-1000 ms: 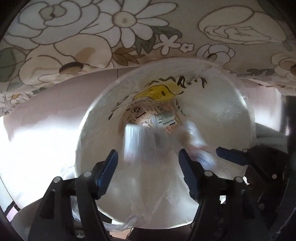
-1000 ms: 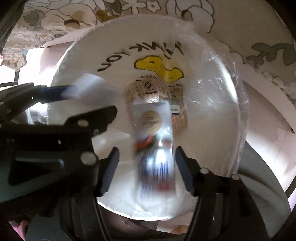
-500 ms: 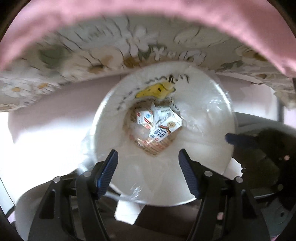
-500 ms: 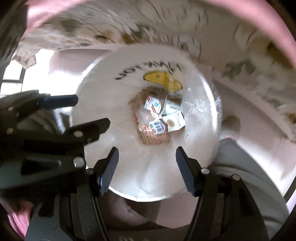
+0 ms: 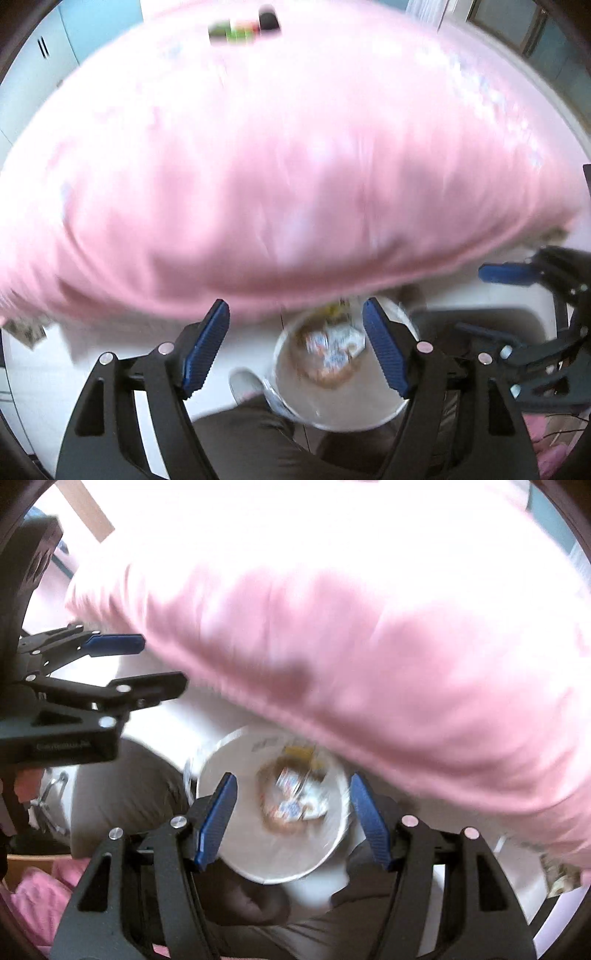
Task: Collect trash
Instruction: 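Move both tools back over the bed toward the blocks and foam tube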
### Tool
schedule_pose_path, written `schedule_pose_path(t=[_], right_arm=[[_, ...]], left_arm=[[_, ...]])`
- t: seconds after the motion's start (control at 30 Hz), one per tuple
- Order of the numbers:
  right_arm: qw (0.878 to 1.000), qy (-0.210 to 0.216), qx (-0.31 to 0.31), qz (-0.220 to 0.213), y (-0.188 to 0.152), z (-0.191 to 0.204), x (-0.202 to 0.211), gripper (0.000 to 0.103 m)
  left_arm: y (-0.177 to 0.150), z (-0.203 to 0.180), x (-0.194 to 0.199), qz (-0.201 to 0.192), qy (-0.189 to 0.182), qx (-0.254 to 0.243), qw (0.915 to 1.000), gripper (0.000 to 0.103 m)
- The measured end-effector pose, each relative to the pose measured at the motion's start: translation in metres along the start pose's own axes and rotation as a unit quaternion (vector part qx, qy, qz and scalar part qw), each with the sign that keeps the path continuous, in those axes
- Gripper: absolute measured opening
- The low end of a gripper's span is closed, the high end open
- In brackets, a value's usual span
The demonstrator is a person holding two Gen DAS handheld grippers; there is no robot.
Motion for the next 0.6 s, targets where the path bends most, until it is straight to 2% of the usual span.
schedule_pose_path(t=[0.1, 0.3, 0.5, 0.6], right_arm=[[0.999, -0.01, 0.002, -0.035, 0.035, -0.008, 0.026, 0.069], [0.994, -0.03, 0.01, -0.104, 0.108, -0.021, 0.066, 0.069], [0.989, -0.047, 0.007, -0.144, 0.17, -0.036, 0.086, 0.072], [0.987, -0.046, 0.005, -0.157, 0.202, -0.04, 0.084, 0.072]], left_arm=[[0.038, 0.012, 0.018, -0.037, 0.011, -0.002, 0.9993, 0.077], [0.11, 0.042, 0.043, -0.092, 0.05, -0.004, 0.9945, 0.08], [0.162, 0.061, 0.045, -0.125, 0.074, -0.009, 0.9893, 0.083], [0.176, 0.072, 0.042, -0.13, 0.083, -0.018, 0.9878, 0.083]])
Point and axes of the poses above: each gripper's, at about its wrist camera, not at the fingertips, and x roughly against the way its jaws point, z to its left, y to its top, the point moved 5 cm from there along -x, roughly the way its jaws point, and after that the axes turned 12 degrees about -z, right-handed, at the moved point
